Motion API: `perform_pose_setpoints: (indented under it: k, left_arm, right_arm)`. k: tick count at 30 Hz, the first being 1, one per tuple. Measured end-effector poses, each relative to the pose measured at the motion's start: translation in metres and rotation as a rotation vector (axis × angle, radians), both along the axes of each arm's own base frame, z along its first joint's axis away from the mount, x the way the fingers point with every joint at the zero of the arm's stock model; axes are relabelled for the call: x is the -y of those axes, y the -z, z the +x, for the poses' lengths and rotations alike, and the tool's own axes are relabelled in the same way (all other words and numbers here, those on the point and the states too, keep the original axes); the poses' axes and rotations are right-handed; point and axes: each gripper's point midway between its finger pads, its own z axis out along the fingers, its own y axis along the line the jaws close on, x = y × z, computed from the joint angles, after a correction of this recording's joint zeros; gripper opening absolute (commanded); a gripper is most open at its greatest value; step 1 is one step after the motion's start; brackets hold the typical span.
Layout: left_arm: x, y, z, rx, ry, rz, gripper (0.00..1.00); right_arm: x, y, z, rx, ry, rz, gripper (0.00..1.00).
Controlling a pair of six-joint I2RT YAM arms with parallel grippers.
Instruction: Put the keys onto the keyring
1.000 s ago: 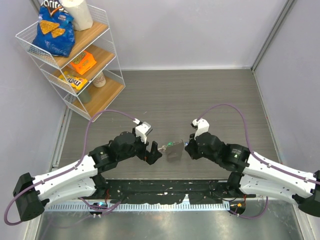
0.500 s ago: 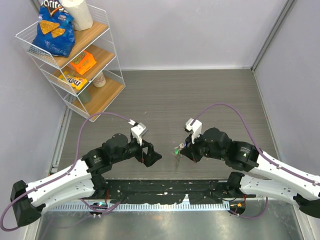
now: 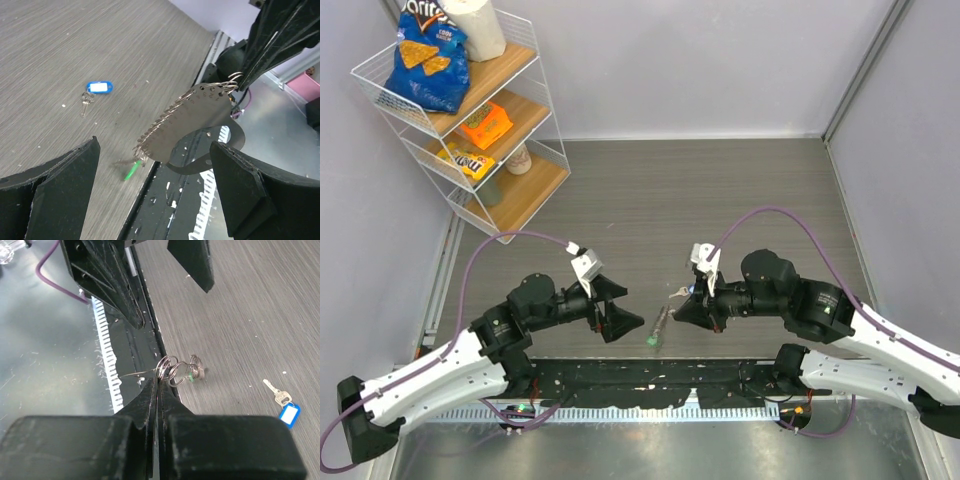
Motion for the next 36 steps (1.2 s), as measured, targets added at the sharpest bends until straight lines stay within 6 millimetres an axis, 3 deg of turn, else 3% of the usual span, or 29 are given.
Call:
perform_pose_setpoints:
  k: [14,36]
  left_arm:
    - [0.012,-0.029,-0.017,0.052,0.120,-0.122,1.00]
    - [0.024,-0.037,-0.018,0.053,0.165,-0.166,0.99]
  right_arm:
    - [-0.010,-0.012,-0.021,-0.024,-0.138,0.058,0.05]
    - [-0.019,-0.033,-0.037,-0.051,-0.231,0.150,0.05]
